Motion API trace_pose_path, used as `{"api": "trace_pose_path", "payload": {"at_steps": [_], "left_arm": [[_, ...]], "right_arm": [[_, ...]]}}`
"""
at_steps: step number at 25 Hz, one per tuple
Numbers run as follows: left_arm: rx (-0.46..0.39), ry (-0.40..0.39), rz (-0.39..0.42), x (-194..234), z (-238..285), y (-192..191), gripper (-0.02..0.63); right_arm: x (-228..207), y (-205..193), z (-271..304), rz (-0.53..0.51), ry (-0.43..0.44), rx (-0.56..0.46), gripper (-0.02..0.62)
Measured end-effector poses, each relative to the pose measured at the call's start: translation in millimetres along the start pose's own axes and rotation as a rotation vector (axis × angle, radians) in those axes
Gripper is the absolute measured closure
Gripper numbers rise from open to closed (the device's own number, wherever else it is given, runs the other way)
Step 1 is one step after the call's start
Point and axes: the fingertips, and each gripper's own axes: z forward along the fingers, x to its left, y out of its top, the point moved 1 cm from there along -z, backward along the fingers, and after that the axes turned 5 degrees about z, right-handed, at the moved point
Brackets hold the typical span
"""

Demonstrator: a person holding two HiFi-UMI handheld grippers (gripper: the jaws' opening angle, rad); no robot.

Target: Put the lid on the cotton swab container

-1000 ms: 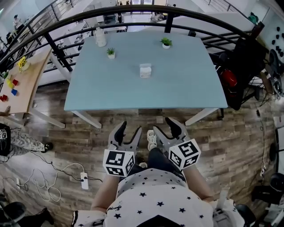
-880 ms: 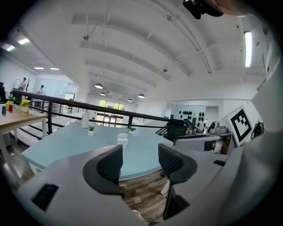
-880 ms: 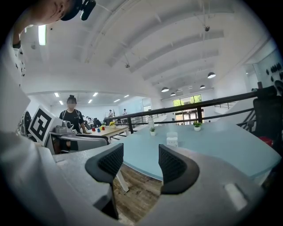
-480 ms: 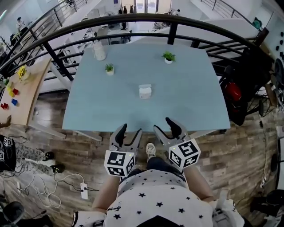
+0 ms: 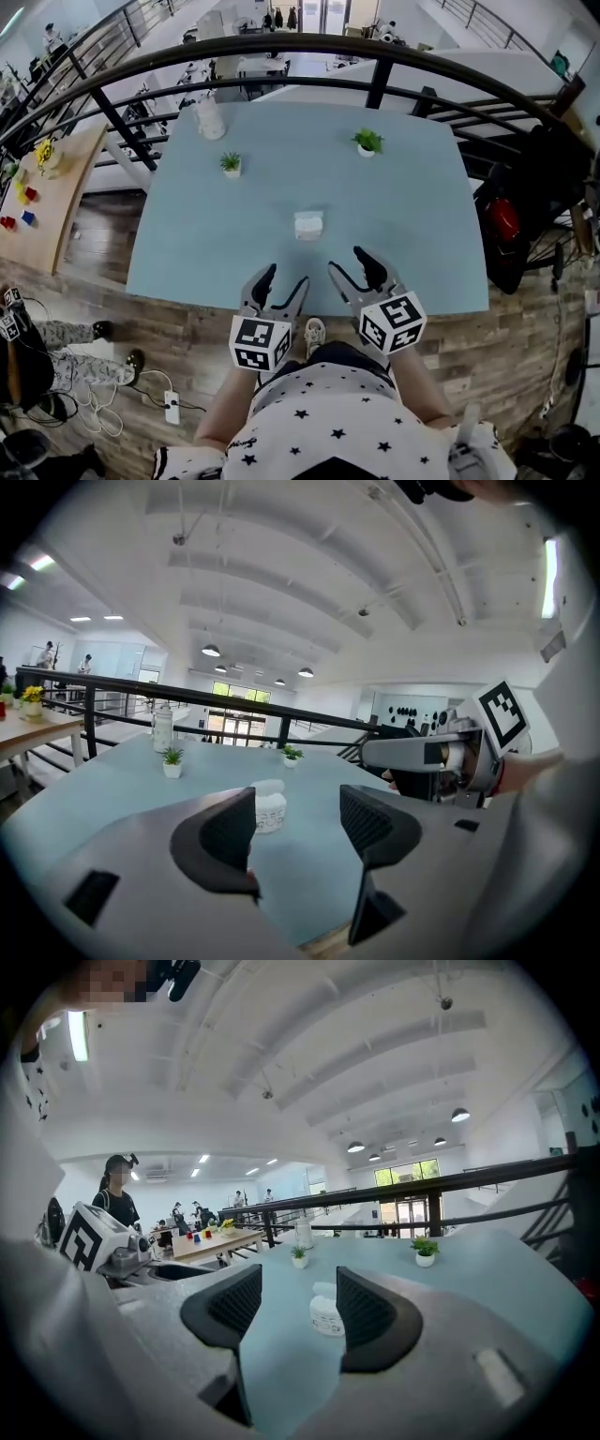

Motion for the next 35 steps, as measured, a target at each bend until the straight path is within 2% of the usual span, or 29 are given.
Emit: {"api": "trace_pose_path", "payload": {"at_steps": [10,19,24,35], "left_arm": [[0.059,0.014,0.005,18,71,-7,0.301],[0.167,0.029,0.011,36,121,-37,0.258],[0.222,0.026,0.03,40,148,-51,0.253],[0.309,0.08,0.06,57,194,-76,0.25]], "right_arm": [[-52,11,57,0.005,0.024,0.039,0.364],[-80,13,106,0.024,0.046,0.075,0.364],[-94,6,129,0.032,0.056,0.108,0.364],[-109,-11,172,0.034,0.092,0.198,0.364]]}}
